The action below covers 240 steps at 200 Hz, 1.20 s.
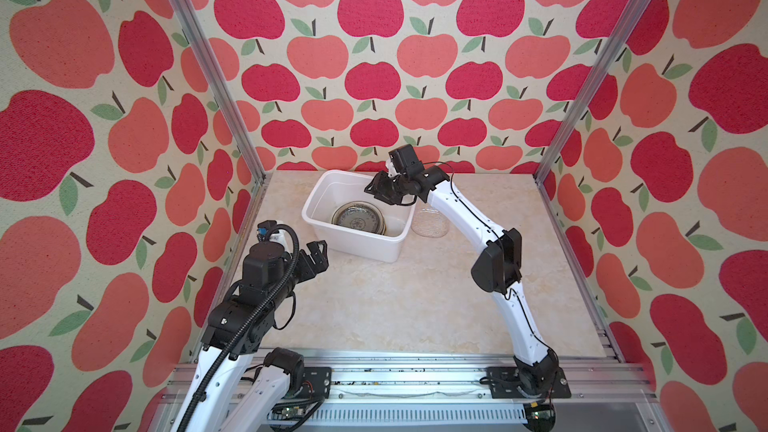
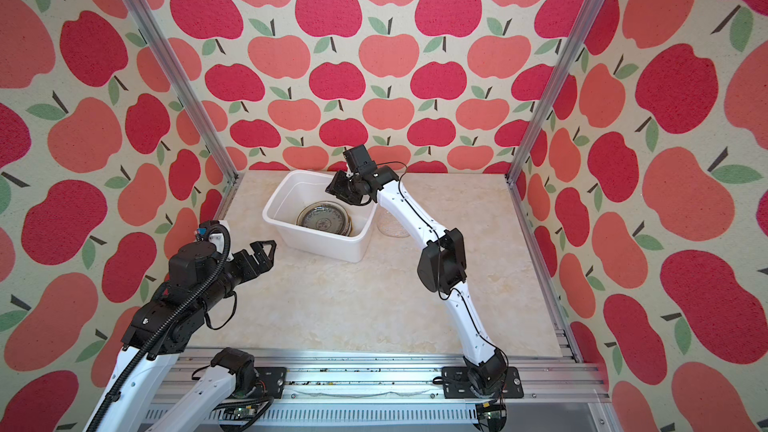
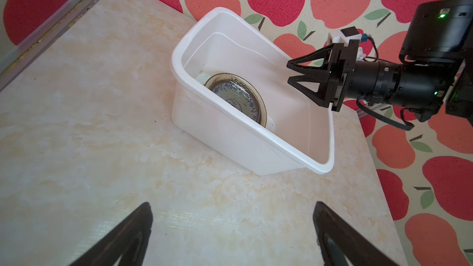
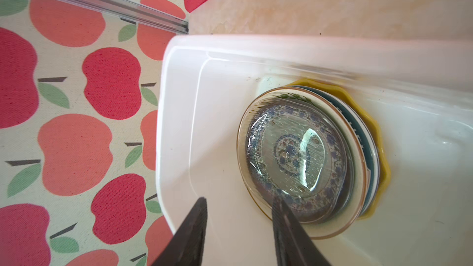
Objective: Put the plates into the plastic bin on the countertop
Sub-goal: 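Open the right gripper and raise it out of the bin, then grip the second clear glass plate on the table with the right gripper and lift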
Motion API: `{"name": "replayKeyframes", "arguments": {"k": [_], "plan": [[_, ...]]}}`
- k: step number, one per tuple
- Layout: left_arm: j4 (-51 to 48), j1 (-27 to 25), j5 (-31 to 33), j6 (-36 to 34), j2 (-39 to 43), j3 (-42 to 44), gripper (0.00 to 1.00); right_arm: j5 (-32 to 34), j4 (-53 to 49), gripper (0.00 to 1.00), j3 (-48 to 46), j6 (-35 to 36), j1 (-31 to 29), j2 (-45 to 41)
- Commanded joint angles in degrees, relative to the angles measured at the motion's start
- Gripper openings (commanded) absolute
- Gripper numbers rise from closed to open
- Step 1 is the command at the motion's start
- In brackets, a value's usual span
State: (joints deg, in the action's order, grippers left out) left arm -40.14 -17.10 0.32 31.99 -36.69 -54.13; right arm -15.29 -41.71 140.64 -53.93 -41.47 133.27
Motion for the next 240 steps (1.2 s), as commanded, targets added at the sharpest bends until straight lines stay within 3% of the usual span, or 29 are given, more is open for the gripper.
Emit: {"name": "replayKeyframes", "arguments": {"k": [1,22,47,86,126,187,240], "plan": [[5.01,-0.03,-2.33,-3.24,-0.27,-2.00,0.99,-0.39,-4.83,0.48,-0.88,7.43,0.55,-8.01],[6.45,-0.58,-3.65,-5.83,-2.62,-3.57,0.99,0.68,-8.28,0.51,-4.56,11.65,2.89,-13.30],[8.42,-2.74,-5.15,-9.67,-6.72,-5.89,0.99,-0.01,-6.86,0.52,-15.32,13.46,7.83,-21.11],[10.91,-12.75,-0.08,-20.51,-16.43,-11.53,0.99,-3.62,1.15,0.52,-37.60,12.73,16.68,-31.52],[12.59,-18.76,1.18,-27.23,-27.42,-17.62,0.99,-4.67,3.88,0.54,-50.08,14.26,22.99,-33.18],[16.13,-20.18,-0.87,-27.02,-33.71,-20.94,0.99,-3.02,2.52,0.65,-51.78,19.63,26.53,-25.09],[12.32,-25.61,-2.08,-32.44,-37.62,-24.05,0.99,-3.87,2.60,0.61,-48.33,22.23,27.85,-17.15]]}}
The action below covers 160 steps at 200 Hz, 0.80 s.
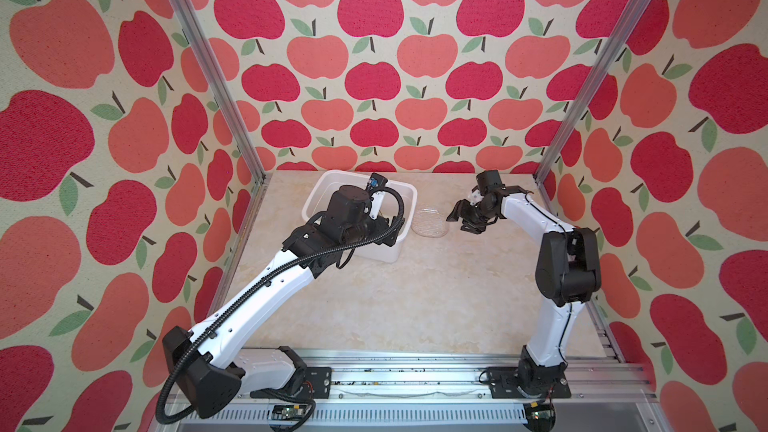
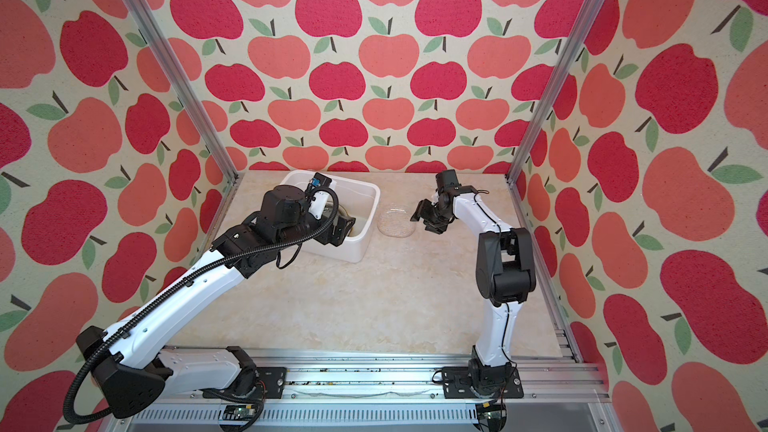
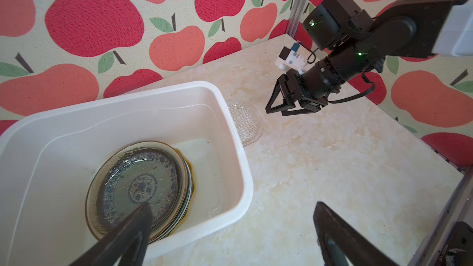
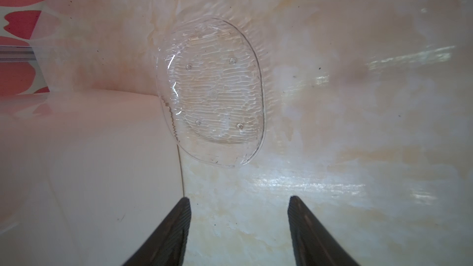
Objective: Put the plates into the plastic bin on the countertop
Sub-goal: 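Grip the second clear glass plate on the table with the right gripper and lift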
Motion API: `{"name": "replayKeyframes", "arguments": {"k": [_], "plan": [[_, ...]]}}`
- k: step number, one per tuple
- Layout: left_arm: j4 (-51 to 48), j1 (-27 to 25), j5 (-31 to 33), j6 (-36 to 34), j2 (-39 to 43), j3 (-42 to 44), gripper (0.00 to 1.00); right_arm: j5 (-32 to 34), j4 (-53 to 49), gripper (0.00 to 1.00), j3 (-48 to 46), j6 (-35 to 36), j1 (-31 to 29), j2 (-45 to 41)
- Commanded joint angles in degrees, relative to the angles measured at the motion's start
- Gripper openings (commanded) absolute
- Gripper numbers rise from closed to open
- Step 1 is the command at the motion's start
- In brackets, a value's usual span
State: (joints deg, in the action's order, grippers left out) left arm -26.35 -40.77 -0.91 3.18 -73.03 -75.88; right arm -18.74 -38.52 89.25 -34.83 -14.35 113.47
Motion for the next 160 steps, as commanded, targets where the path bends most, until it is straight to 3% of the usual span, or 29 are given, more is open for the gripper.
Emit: {"name": "replayKeyframes", "arguments": {"k": [1,91,160], "plan": [[-1.49,-1.99,-0.85,-3.67,-1.30,-2.32,0.99,-0.42,-0.59,0.61,3.09,3.24,0.68,2.77],[-1.24,-3.83,0.02,-0.98,-1.07,-2.05,0.99,-1.68,4.40,0.34,4.27,2.13,0.70,10.53],[-2.29,-4.05,1.32,-0.13,-1.07,-2.50,0.99,-1.58,4.10,0.25,7.83,2.77,0.72,15.18]]}}
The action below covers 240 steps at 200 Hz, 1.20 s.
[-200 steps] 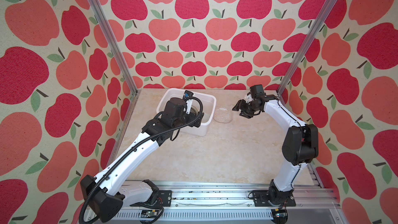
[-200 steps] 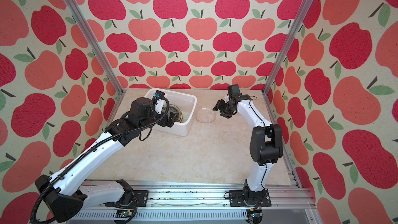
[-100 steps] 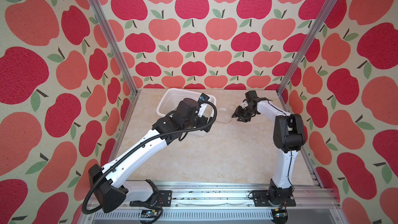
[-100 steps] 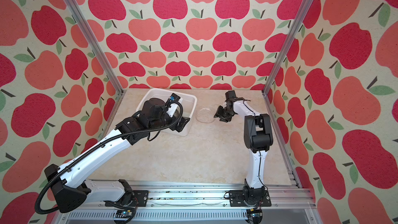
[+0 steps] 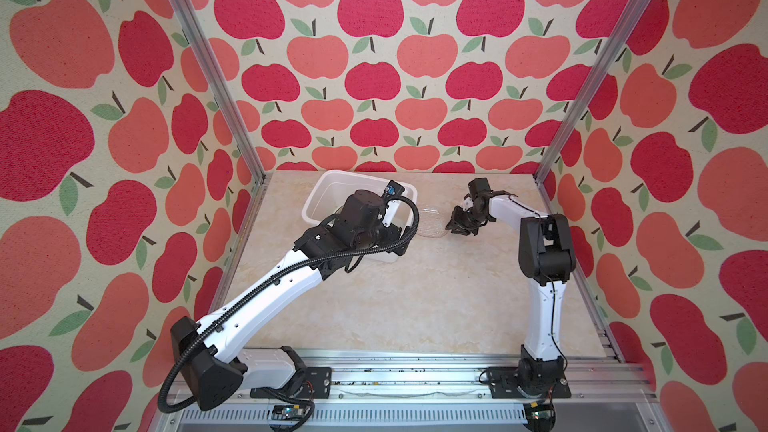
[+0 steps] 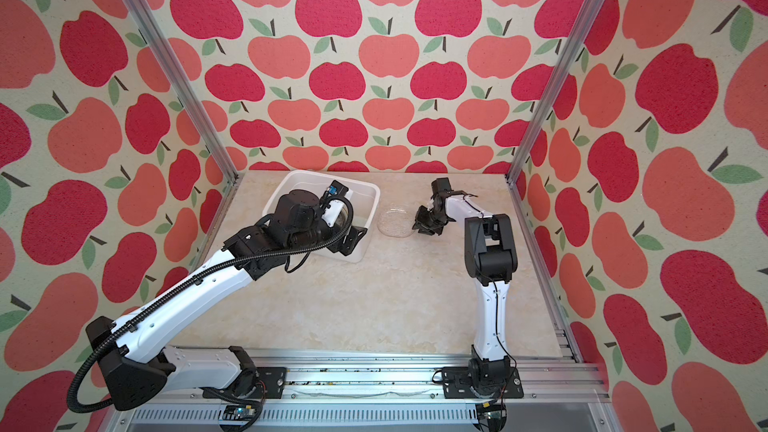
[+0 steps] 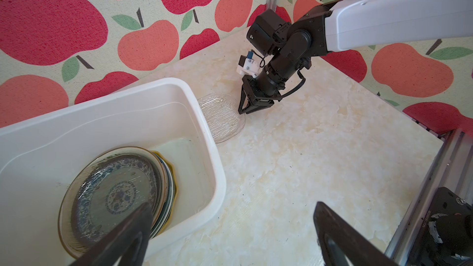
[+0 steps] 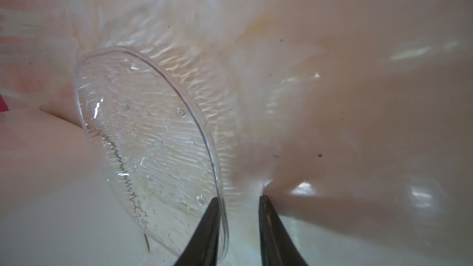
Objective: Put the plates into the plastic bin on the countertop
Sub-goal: 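Grip the second clear glass plate on the table with the right gripper and lift, then carry the clear glass plate over the bin and lower it onto the stack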
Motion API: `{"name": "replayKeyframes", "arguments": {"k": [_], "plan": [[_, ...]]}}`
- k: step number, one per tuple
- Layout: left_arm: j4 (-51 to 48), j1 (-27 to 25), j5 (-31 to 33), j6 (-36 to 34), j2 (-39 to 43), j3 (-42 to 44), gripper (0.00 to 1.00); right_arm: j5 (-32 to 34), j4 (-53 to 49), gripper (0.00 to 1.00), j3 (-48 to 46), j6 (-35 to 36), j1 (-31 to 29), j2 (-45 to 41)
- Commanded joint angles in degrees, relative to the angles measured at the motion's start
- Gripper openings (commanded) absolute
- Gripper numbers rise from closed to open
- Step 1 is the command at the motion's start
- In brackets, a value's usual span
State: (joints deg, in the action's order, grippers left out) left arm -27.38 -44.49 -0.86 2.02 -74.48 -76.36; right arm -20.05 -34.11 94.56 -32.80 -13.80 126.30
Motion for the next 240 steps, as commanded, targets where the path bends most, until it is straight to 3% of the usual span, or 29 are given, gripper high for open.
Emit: {"name": "replayKeyframes", "arguments": {"k": [1,56,103,139,179,240], "plan": [[-1.31,-0.38,1.29,1.04,0.38,-2.03,0.99,-0.26,-0.37,0.25,2.63,0.73,0.18,2.41],[-2.27,-0.78,2.86,1.23,1.62,-1.78,0.99,0.80,-2.59,0.11,5.56,2.82,0.18,3.99],[-2.74,-1.28,5.52,1.64,4.31,-1.23,0.99,1.70,-3.71,0.00,4.28,2.89,0.18,0.55],[-2.20,-2.17,10.15,2.88,9.09,0.28,0.99,3.75,-7.47,0.00,0.95,1.75,0.17,-7.90],[-7.70,-2.37,17.31,4.83,16.24,-0.11,0.99,6.83,-13.43,0.00,-2.90,-1.07,-0.45,-22.94],[-13.36,-2.43,23.98,5.19,29.62,5.84,0.99,12.11,-24.83,0.00,8.75,-7.93,-11.22,-32.18]]}}
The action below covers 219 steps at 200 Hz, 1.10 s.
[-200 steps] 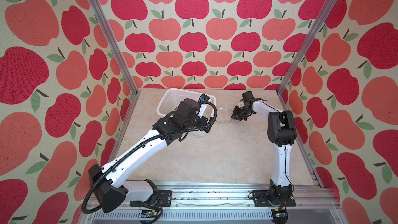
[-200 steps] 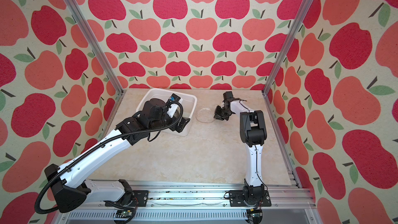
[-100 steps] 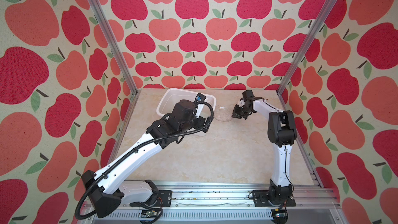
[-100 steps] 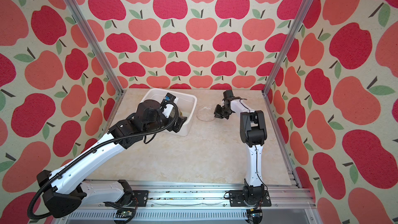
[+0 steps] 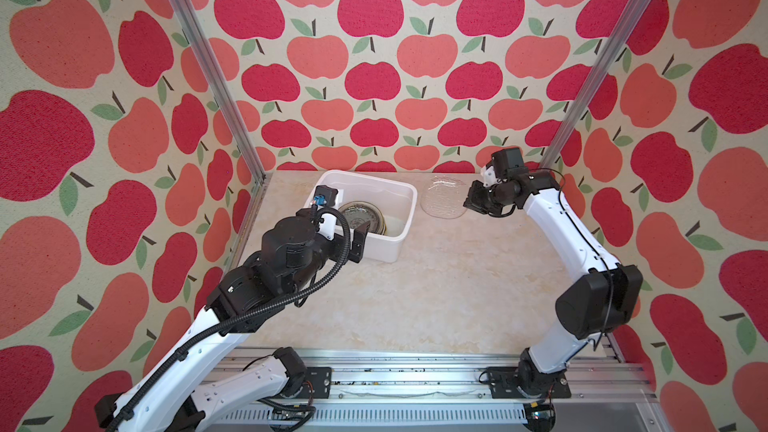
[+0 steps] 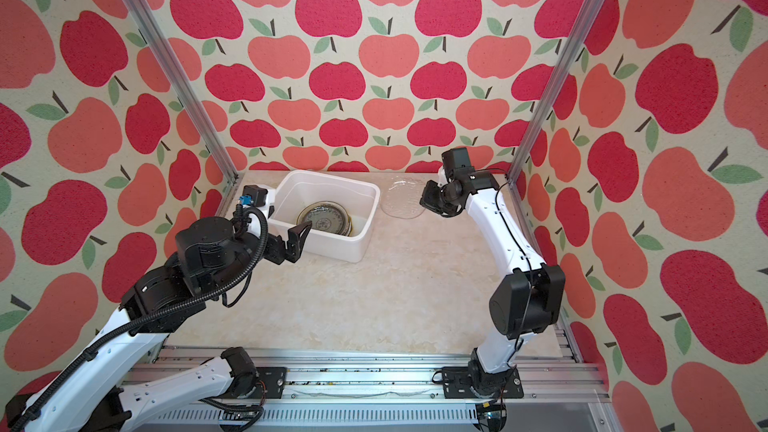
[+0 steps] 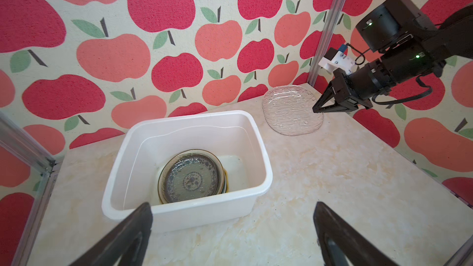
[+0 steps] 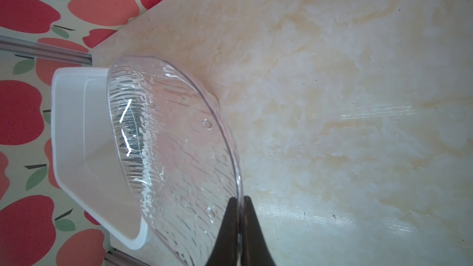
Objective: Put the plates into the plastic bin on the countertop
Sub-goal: 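Carry the clear glass plate over the bin and lower it onto the stack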
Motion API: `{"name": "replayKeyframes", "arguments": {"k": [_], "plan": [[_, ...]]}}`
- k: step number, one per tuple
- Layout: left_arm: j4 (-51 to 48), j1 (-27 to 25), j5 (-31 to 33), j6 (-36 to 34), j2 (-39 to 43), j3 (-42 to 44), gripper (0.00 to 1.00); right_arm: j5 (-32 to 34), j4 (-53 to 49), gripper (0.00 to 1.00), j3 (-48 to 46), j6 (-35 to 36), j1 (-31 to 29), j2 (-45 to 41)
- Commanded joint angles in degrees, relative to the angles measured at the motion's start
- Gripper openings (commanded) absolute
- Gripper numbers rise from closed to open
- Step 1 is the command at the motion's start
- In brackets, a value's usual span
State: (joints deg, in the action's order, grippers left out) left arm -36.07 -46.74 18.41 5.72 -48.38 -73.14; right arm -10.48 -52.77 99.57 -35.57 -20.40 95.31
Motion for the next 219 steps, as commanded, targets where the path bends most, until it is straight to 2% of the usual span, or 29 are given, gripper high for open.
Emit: {"name": "replayKeyframes", "arguments": {"k": [1,41,84,123,161,219], "plan": [[-4.73,-0.14,4.83,1.58,3.67,2.73,0.99,2.60,-6.14,0.00,3.94,-5.36,-4.81,-1.23],[-4.81,-0.01,6.80,1.25,8.45,5.53,0.99,5.51,-6.53,0.00,14.60,-9.76,-13.70,3.43],[-4.76,0.33,7.42,-2.29,9.40,5.07,0.99,6.19,-7.35,0.00,29.72,-13.12,-20.06,16.25],[-4.28,0.43,8.10,-4.90,10.76,4.77,0.99,6.39,-5.50,0.00,40.67,-17.71,-23.32,27.62],[-5.66,0.51,8.23,-5.08,11.73,4.24,0.99,6.10,-1.55,0.00,41.24,-21.81,-24.59,33.80],[-6.60,0.51,7.81,-6.24,11.12,3.44,0.99,5.77,0.36,0.00,40.79,-22.96,-24.86,38.69]]}}
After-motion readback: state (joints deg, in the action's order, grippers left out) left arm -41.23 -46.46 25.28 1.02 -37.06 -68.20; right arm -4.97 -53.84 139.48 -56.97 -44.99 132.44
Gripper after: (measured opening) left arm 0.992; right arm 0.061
